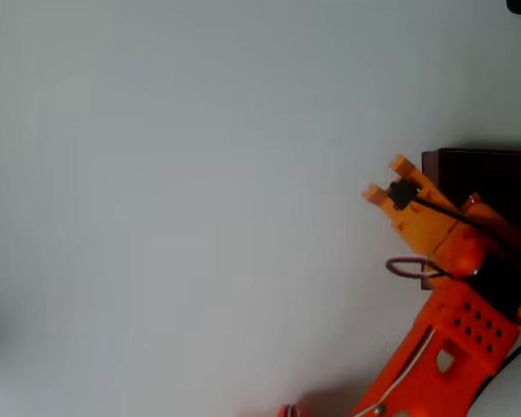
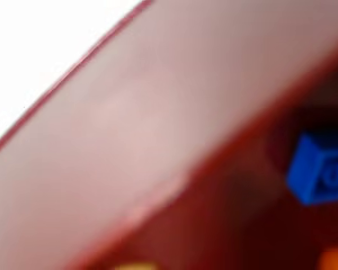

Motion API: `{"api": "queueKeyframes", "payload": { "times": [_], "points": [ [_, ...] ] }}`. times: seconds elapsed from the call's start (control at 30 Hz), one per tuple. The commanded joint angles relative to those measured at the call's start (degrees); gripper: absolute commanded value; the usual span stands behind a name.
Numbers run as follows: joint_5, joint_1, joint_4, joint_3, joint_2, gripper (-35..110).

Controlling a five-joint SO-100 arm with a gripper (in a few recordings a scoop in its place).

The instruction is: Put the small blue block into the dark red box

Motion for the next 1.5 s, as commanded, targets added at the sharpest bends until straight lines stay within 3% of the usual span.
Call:
{"api": "queueKeyframes", "payload": {
  "times": [0.0, 0.17, 0.4, 0.73, 0.9, 1.03, 1.47],
  "points": [
    [-0.26, -2.11, 2.72, 3.78, 12.04, 13],
    [1.49, -9.67, 1.67, 19.69, 34.28, 4],
    [3.34, -31.38, 1.85, 36.83, 63.28, 0],
    [-2.2, -54.58, 5.89, 49.31, 72.42, 0],
    [-2.99, -60.12, 7.03, 58.71, 81.04, 0],
    [-2.9, -60.91, 10.63, 67.32, 97.73, 0],
    [-2.72, -63.02, 9.4, 72.51, 97.91, 0]
  ]
}}
